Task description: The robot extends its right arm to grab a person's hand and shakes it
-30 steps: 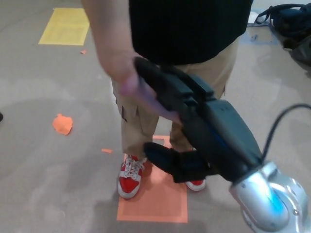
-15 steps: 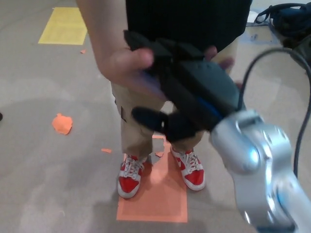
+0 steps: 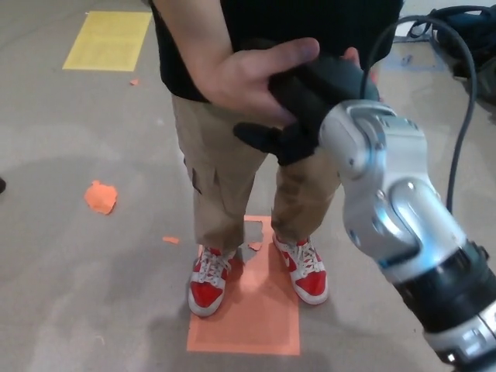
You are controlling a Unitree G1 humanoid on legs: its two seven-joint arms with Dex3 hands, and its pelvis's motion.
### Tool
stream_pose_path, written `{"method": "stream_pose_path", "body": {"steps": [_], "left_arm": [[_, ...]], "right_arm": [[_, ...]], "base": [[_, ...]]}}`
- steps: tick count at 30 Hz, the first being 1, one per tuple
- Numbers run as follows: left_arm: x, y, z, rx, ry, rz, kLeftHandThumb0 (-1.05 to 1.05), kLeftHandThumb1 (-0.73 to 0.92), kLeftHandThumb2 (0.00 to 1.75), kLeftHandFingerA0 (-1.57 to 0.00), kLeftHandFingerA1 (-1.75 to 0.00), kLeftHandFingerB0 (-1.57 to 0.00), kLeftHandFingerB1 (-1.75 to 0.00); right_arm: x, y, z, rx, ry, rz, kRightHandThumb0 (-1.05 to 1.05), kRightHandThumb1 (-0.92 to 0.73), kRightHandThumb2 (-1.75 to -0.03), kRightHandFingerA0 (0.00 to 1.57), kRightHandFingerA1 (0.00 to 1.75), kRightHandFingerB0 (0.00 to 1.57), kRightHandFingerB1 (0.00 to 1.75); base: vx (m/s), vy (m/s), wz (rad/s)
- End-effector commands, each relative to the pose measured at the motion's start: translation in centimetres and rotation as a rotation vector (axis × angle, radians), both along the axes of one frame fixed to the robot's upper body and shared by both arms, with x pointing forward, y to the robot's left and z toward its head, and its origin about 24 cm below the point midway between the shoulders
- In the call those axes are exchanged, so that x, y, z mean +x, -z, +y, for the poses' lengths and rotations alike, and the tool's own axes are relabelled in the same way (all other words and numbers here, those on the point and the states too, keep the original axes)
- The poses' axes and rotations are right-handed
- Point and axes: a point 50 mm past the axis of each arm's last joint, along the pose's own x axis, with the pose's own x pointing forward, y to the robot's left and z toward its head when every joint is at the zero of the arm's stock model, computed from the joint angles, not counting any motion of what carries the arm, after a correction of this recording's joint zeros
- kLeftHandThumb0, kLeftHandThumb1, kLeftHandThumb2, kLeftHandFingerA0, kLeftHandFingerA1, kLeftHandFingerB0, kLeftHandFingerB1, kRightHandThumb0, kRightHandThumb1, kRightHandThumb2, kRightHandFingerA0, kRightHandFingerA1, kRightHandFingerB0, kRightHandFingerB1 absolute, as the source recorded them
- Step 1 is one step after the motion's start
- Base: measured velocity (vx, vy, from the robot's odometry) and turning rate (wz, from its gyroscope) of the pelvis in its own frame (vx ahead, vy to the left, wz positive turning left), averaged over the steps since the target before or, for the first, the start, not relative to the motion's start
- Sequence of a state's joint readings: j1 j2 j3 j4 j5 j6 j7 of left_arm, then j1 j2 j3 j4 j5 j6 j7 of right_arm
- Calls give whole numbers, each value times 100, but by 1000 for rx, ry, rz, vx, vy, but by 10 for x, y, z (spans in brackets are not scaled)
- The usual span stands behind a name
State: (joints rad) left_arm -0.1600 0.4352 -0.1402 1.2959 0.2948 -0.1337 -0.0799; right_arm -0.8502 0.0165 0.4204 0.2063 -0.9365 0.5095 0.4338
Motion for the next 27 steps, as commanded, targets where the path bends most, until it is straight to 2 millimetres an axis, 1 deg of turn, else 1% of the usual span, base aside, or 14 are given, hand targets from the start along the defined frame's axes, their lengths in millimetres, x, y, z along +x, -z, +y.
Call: {"method": "stream_pose_path", "body": {"steps": [1,2,7,8,9,12,13,14,18,20,22,25,26,27], "left_arm": [[-1,-4,6,14,24,-3,-42,75,63,-26,-33,-20,-31],[-1,-4,6,17,27,-3,-24,59,106,-9,-51,-9,-50],[-3,-5,7,30,42,3,-24,59,107,-8,-50,-8,-50],[-3,-4,7,29,44,6,-24,60,107,-9,-51,-9,-50],[-3,-4,7,26,42,5,-24,61,107,-8,-50,-8,-50],[-4,-3,7,20,21,7,-24,60,107,-7,-50,-7,-49],[-4,-3,7,18,15,6,-24,60,107,-7,-50,-7,-50],[-3,-3,7,7,7,-1,-24,60,107,-7,-50,-7,-50],[-1,-5,7,0,10,-11,-24,61,107,-6,-50,-7,-50],[-1,-4,7,17,14,-3,-24,58,106,-8,-50,-8,-50],[-1,-4,7,27,11,2,-24,58,105,-8,-50,-8,-50],[-4,-3,7,27,21,2,-24,58,106,-10,-51,-10,-51],[-4,-4,7,25,23,1,-24,59,106,-9,-50,-9,-50],[-4,-3,7,22,18,1,-24,61,107,-6,-50,-6,-49]], "right_arm": [[17,29,-16,28,126,104,-76,-64,-94,19,50,3,25],[18,34,-16,34,125,116,-71,-78,-66,26,40,6,20],[15,54,-16,19,131,152,-36,-49,-105,5,48,0,49],[12,57,-16,22,124,148,-69,-79,-65,34,41,11,23],[10,58,-16,26,119,144,-72,-66,-97,31,52,4,32],[-2,50,-13,59,88,100,-69,-80,-66,45,42,11,22],[-7,42,-12,73,71,78,-72,-67,-99,29,51,4,32],[-16,22,-9,103,31,9,-73,-68,-99,59,66,6,32],[-55,-44,-5,248,-83,-227,-68,-81,-65,69,69,13,26],[-72,-67,-6,308,-128,-326,-74,-68,-95,64,73,8,38],[-86,-84,-8,335,-152,-391,-67,-81,-65,65,67,13,26],[-116,-116,-17,424,-207,-537,-50,-56,-100,76,73,0,42],[-119,-118,-18,425,-211,-548,-65,-78,-63,76,52,16,28],[-126,-121,-21,440,-217,-572,-69,-65,-90,39,50,11,39]], "base": [[0,0,0],[0,0,0],[0,0,0],[0,0,0],[0,0,0],[0,0,0],[0,0,0],[0,0,0],[0,0,0],[0,0,0],[0,0,0],[0,0,0],[0,0,0],[0,0,0]]}}
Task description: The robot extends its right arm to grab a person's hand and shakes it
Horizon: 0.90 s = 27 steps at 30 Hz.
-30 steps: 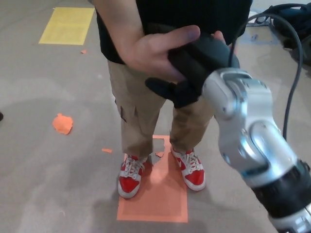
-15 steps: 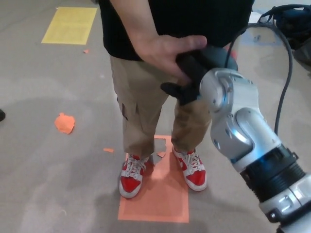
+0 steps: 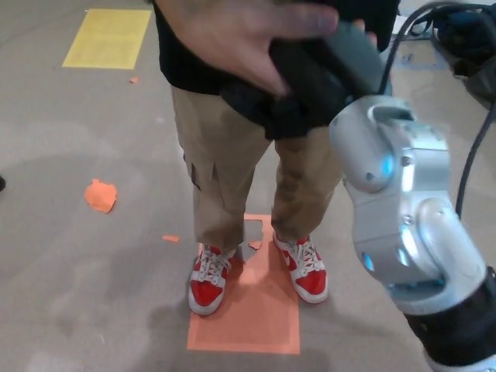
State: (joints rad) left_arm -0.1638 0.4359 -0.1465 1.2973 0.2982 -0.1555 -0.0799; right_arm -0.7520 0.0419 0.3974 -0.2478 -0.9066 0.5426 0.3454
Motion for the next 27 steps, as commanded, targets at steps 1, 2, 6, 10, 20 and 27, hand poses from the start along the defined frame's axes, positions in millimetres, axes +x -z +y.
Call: {"method": "stream_pose_path", "body": {"steps": [1,2,6,10,20,27], "left_arm": [[-7,-3,9,26,-4,14,-24,60,107,-7,-50,-7,-49],[-7,-3,9,27,-3,14,-24,60,107,-7,-50,-7,-49],[-7,-2,9,26,-11,19,-23,58,105,-10,-50,-10,-50],[-8,-2,7,-1,-19,15,-24,60,107,-7,-50,-7,-50],[-9,1,4,-15,-13,18,-23,63,108,-6,-50,-6,-50],[-5,-1,5,-3,-3,14,-24,62,108,-6,-50,-6,-50]], "right_arm": [[-73,-66,-26,175,-92,-263,-69,-65,-89,36,49,13,39],[-73,-65,-27,176,-91,-258,-69,-65,-89,36,49,13,39],[-61,-52,-25,139,-48,-162,-58,-59,-78,62,56,22,40],[-6,12,-20,49,52,125,-46,-54,-101,64,70,1,42],[55,176,-32,-147,223,678,-61,-56,-86,60,61,21,45],[54,206,-35,-193,229,703,-40,-72,-62,66,51,47,39]], "base": [[0,0,0],[0,0,0],[0,0,0],[0,0,0],[0,0,0],[0,0,0]]}}
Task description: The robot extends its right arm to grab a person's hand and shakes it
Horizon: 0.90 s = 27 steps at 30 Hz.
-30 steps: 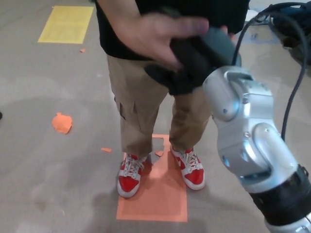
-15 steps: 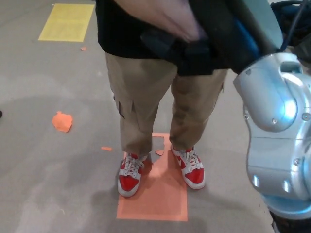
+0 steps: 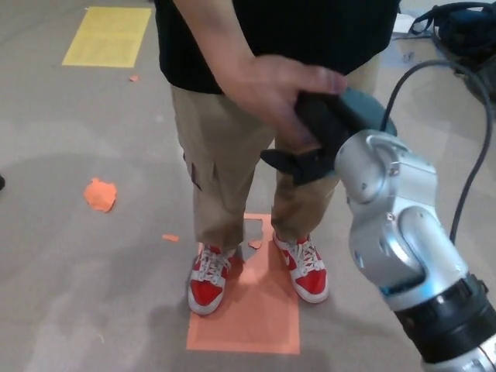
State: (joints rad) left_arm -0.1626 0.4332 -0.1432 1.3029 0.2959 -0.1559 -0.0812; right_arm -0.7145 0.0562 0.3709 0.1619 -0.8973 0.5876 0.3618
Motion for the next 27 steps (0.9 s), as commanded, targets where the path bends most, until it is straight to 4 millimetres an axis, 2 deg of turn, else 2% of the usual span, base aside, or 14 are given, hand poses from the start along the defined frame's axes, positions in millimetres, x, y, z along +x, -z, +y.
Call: {"method": "stream_pose_path", "body": {"steps": [1,4,8,9,11,13,14,15,16,17,18,21,22,27], "left_arm": [[-4,-2,6,7,6,11,-24,61,107,-7,-50,-7,-50],[-7,-1,6,7,2,11,-23,61,107,-7,-50,-7,-50],[-9,0,5,8,15,24,-24,62,108,-7,-50,-7,-50],[-9,-1,6,7,12,25,-24,60,107,-7,-50,-7,-50],[-9,0,6,12,11,27,-24,60,107,-8,-50,-8,-50],[-7,-1,6,7,10,20,-24,62,108,-8,-50,-8,-50],[-7,-2,6,-7,1,7,-24,60,107,-8,-51,-8,-50],[-6,-2,6,-11,-8,1,-24,60,107,-8,-51,-8,-50],[-4,-3,7,1,-2,3,-24,59,106,-8,-50,-8,-50],[-4,-3,7,6,1,5,-24,59,106,-8,-50,-8,-50],[-5,-3,8,6,4,10,-47,72,71,-17,-35,-16,-35],[-6,-3,8,10,13,21,-47,72,71,-18,-35,-16,-35],[-6,-2,8,17,10,26,-24,60,106,-7,-50,-7,-50],[-6,-1,6,38,22,39,-25,59,106,-7,-50,-7,-50]], "right_arm": [[6,116,-15,-41,42,264,-36,-74,-62,70,57,52,41],[7,104,-12,-5,35,197,-31,-76,-62,65,50,50,40],[6,85,-9,33,1,75,-30,-76,-62,70,57,51,40],[4,64,-5,82,-12,-2,-33,-78,-63,77,104,51,39],[-4,36,-1,135,-44,-116,-33,-76,-63,80,118,51,40],[-13,9,1,191,-71,-195,-34,-78,-63,83,108,51,39],[-20,-8,2,215,-88,-252,-35,-78,-65,82,127,50,39],[-23,-16,2,222,-96,-279,-35,-78,-65,82,127,50,39],[-37,-43,3,269,-126,-377,-36,-81,-64,82,122,51,39],[-43,-53,2,289,-138,-416,-36,-81,-64,82,122,51,39],[-52,-64,1,302,-153,-458,-30,-81,-64,85,112,50,39],[-74,-88,-3,334,-177,-571,-30,-79,-63,87,95,50,38],[-86,-98,-7,358,-192,-614,-30,-79,-64,76,49,48,37],[-107,-113,-16,391,-197,-675,-27,-80,-64,67,46,51,38]], "base": [[0,0,0],[0,0,0],[0,0,0],[0,0,0],[0,0,0],[0,0,0],[0,0,0],[0,0,0],[0,0,0],[0,0,0],[0,0,0],[0,0,0],[0,0,0],[0,0,0]]}}
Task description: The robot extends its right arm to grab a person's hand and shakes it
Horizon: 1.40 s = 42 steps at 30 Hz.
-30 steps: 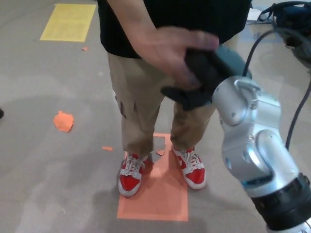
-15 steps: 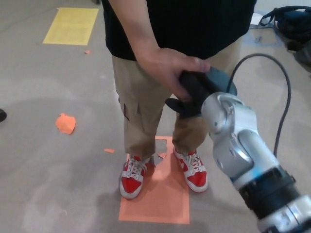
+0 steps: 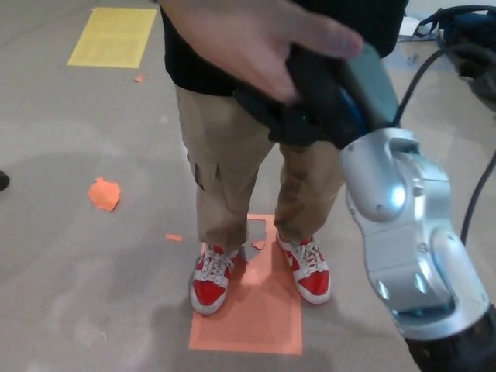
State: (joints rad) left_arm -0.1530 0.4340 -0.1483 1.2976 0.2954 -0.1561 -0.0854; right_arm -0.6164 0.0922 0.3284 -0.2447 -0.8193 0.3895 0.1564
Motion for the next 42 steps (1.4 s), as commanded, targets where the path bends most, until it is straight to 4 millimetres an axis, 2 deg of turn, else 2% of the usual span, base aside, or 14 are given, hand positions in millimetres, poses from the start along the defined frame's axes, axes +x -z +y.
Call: {"method": "stream_pose_path", "body": {"steps": [1,3,11,15,19,24,27,28,29,32,39,40,41,42], "left_arm": [[-4,-2,7,38,16,30,-25,59,106,-7,-50,-7,-50],[-6,-2,7,26,13,31,-24,61,108,-7,-50,-7,-50],[-11,0,7,9,7,32,-25,60,107,-7,-50,-7,-49],[-5,-1,5,10,13,23,-24,60,107,-8,-50,-8,-50],[-4,-2,5,5,10,7,-24,62,108,-6,-50,-6,-49],[-1,-4,6,17,23,11,-25,61,107,-6,-50,-6,-49],[5,-6,6,12,21,-6,-24,60,107,-8,-50,-8,-50],[6,-7,6,14,22,-8,-24,59,107,-8,-50,-8,-50],[7,-7,7,28,31,-4,-24,58,106,-9,-50,-9,-50],[8,-8,7,42,43,-6,-24,60,106,-8,-50,-8,-50],[5,-6,6,47,58,8,-24,60,107,-7,-50,-8,-50],[5,-6,6,43,57,11,-24,60,107,-7,-50,-8,-50],[5,-6,6,42,53,10,-24,60,106,-8,-50,-8,-50],[5,-6,6,42,48,8,-24,60,106,-8,-50,-8,-50]], "right_arm": [[-56,-43,-25,112,-23,-173,-27,-80,-64,67,46,51,38],[-47,-32,-24,105,-17,-110,-25,-78,-63,78,51,51,39],[20,52,-20,-20,50,256,-21,-76,-62,69,51,53,41],[49,118,-19,-140,105,479,-17,-66,-60,78,89,54,42],[53,154,-22,-203,118,580,-20,-73,-61,66,54,55,43],[54,178,-27,-210,132,669,-19,-72,-61,57,49,53,44],[57,182,-31,-228,146,709,-46,-69,-61,69,49,31,32],[57,181,-32,-231,141,717,-59,-71,-62,54,44,20,28],[58,180,-34,-230,128,733,-72,-55,-89,5,35,3,23],[57,181,-43,-150,76,771,-81,-58,-92,0,14,0,10],[48,206,-79,-103,148,854,-84,-59,-89,0,6,0,0],[45,213,-88,-101,166,879,-78,-72,-62,0,5,0,0],[43,219,-98,-110,185,900,-85,-62,-91,0,8,0,0],[39,227,-110,-122,210,928,-85,-62,-91,0,8,0,0]], "base": [[0,0,0],[0,0,0],[0,0,0],[0,0,0],[0,0,0],[0,0,0],[0,0,0],[0,0,0],[0,0,0],[0,0,0],[0,0,0],[0,0,0],[0,0,0],[0,0,0]]}}
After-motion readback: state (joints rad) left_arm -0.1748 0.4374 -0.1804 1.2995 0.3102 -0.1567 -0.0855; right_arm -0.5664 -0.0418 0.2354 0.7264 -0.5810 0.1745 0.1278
